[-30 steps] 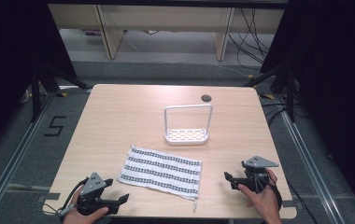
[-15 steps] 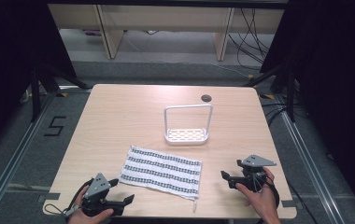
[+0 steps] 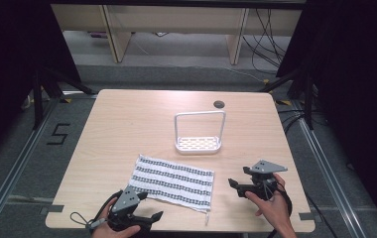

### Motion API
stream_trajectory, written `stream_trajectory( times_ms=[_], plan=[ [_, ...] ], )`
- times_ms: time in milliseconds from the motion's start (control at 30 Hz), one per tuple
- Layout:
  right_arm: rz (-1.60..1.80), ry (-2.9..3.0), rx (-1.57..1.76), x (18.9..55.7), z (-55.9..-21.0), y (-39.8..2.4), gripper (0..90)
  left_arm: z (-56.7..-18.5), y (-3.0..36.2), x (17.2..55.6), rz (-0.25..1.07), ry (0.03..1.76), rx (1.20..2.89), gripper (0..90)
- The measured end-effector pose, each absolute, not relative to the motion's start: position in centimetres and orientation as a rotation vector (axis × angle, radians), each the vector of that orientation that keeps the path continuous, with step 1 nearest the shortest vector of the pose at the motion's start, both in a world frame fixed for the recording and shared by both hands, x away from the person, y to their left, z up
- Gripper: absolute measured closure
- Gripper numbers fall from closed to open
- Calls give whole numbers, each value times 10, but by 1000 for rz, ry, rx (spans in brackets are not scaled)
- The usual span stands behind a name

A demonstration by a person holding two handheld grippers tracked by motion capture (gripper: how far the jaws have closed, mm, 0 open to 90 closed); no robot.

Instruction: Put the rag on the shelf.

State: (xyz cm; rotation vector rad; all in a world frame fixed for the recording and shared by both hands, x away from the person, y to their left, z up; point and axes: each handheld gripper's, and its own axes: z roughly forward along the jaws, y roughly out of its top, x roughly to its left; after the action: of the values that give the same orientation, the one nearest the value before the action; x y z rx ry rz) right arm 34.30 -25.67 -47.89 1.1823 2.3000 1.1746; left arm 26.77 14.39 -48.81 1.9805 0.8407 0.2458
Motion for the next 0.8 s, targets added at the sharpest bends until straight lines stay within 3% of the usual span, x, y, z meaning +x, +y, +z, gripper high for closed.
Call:
stream_trajectory(
  times_ms=[800],
  plan=[
    [1152,2425,1065,373,-475,-220,356,-487,74,288,171,733,2072,204]
  ],
)
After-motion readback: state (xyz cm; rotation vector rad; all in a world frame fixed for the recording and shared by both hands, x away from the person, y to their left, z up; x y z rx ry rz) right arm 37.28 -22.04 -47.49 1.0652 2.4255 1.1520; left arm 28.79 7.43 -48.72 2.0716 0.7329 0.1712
